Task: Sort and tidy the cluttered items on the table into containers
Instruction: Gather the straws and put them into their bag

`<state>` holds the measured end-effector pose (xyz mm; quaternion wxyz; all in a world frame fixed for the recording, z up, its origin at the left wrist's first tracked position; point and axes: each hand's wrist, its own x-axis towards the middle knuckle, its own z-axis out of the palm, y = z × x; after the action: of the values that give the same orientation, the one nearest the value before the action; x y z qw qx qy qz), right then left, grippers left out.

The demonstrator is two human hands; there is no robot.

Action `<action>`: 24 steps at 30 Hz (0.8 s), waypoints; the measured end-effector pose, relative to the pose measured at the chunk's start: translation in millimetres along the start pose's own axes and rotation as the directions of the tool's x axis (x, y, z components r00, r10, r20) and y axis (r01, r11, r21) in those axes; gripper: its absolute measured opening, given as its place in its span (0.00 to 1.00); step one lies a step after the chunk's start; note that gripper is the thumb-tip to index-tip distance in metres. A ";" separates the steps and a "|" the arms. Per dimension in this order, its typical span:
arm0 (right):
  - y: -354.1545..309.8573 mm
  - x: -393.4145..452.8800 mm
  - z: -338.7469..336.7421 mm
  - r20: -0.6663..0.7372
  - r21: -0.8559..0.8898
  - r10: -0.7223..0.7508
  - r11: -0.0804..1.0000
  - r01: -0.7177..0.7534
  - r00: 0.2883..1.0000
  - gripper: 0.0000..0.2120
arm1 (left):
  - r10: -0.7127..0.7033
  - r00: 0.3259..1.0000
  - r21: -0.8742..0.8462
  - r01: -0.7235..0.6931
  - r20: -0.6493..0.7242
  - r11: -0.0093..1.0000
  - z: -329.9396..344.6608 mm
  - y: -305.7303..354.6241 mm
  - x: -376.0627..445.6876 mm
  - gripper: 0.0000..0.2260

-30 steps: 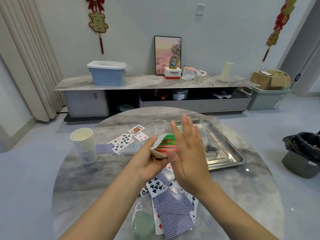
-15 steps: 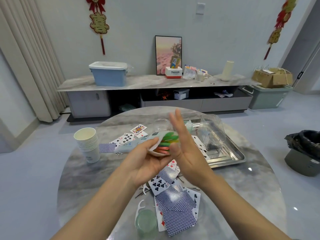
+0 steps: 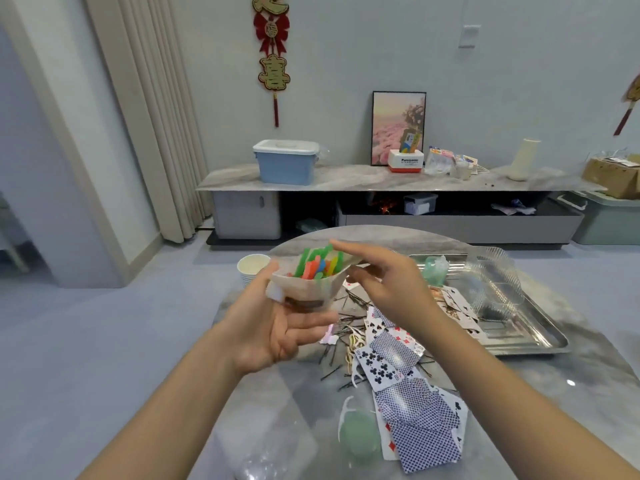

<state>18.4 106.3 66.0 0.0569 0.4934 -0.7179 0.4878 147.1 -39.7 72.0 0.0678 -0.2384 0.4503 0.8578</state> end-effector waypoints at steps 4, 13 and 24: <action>4.6 19.0 23.6 -0.033 0.047 0.107 0.993 -0.105 0.994 0.17 | 0.095 0.988 0.230 -0.065 -0.123 0.971 -21.3 10.5 -8.6 0.47; 3.6 55.4 44.3 -0.025 0.317 0.298 0.908 -0.275 0.954 0.13 | 0.919 0.336 0.833 -0.431 -0.207 0.346 -40.9 22.3 12.3 0.07; 6.8 55.0 45.9 0.003 -0.051 0.109 0.993 -0.108 0.994 0.17 | 0.849 0.373 0.914 -0.302 0.373 -0.270 -68.4 46.3 34.4 0.29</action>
<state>3.7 35.9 68.9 0.0408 0.4534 -0.7561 0.4702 125.4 -125.2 57.2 -0.3577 -0.0541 0.9131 0.1879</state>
